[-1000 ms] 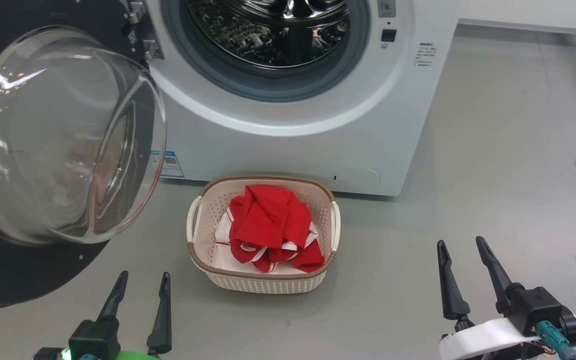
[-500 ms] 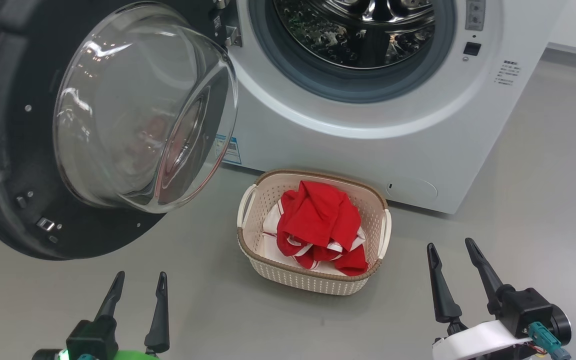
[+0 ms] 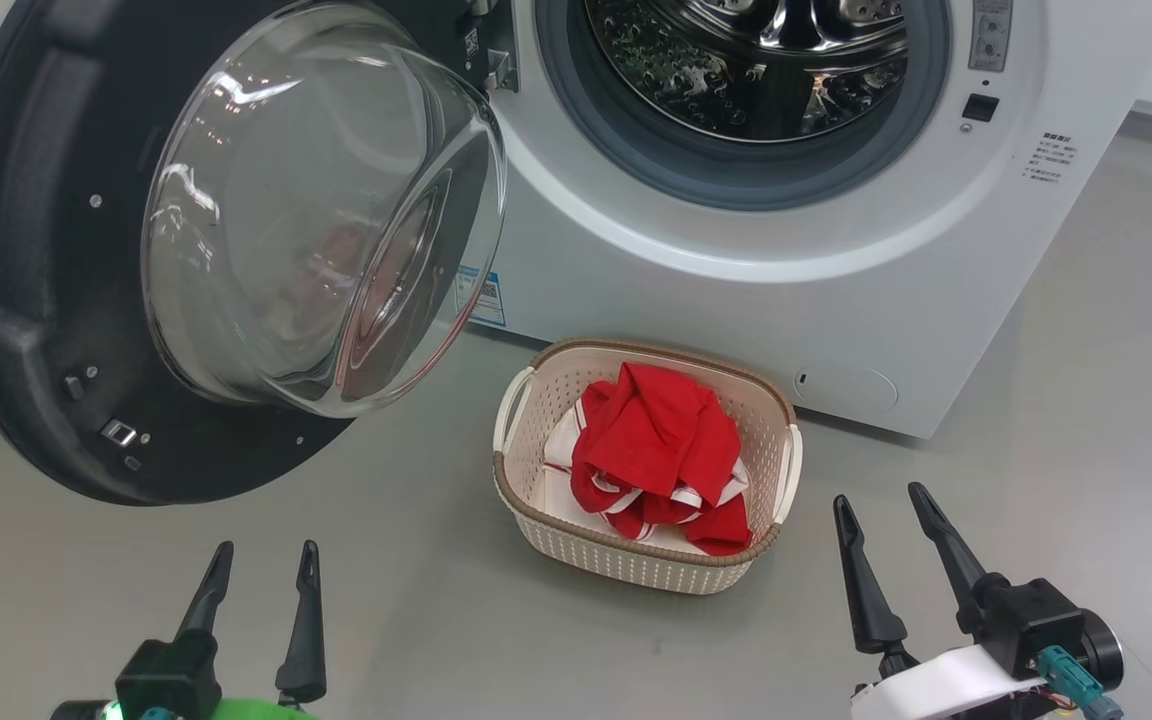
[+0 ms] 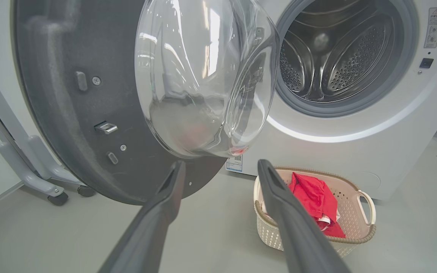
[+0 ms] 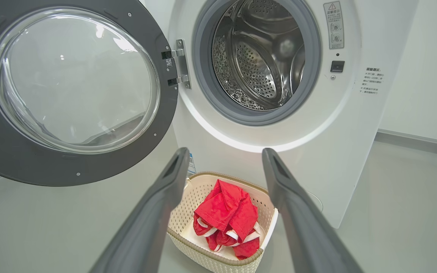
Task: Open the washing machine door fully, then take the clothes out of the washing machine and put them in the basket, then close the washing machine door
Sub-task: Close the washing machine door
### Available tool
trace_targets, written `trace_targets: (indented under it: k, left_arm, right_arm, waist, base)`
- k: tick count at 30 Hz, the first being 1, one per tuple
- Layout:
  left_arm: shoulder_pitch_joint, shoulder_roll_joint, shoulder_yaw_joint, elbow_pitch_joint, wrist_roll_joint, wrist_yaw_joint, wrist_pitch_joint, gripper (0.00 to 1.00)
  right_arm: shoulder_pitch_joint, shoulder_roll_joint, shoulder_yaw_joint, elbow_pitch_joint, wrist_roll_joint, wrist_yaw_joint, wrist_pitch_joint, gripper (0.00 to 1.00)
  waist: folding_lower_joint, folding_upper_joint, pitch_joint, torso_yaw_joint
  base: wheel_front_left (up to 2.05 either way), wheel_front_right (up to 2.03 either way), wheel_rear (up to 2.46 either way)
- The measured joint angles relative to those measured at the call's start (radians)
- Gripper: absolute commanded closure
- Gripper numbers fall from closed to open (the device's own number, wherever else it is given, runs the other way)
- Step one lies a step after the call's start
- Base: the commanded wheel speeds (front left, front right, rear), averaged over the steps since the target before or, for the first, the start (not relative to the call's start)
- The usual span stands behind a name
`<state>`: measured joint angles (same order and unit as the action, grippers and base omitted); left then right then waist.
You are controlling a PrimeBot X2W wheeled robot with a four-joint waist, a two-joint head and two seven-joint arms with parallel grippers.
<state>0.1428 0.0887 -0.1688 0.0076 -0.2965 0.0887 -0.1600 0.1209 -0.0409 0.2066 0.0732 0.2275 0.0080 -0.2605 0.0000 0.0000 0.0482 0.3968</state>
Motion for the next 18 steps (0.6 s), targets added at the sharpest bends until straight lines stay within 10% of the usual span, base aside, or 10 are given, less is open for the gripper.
trace_targets:
  k: [3,7,18]
  left_arm:
    - [0.0,0.0,0.0,0.0,-0.001,0.0,0.0,0.0]
    - [0.0,0.0,-0.001,-0.001,-0.015,-0.002,-0.007,1.0]
    - [-0.001,-0.037,-0.024,-0.083,-0.33,-0.149,-0.01,1.0]
  right_arm:
    - [0.0,0.0,0.003,0.001,0.0,0.0,0.0,0.0]
    - [-0.002,0.0,0.004,0.004,0.0,0.0,0.0,0.0]
    - [-0.009,0.0,0.005,0.007,0.0,-0.001,0.0,0.0]
  waist:
    - [0.0,0.0,-0.001,-0.002]
    - [0.0,0.0,-0.002,-0.005]
    - [0.0,0.0,-0.004,-0.006]
  base:
    - [0.0,0.0,0.0]
    - [0.0,0.0,0.0]
    - [0.0,0.0,0.0]
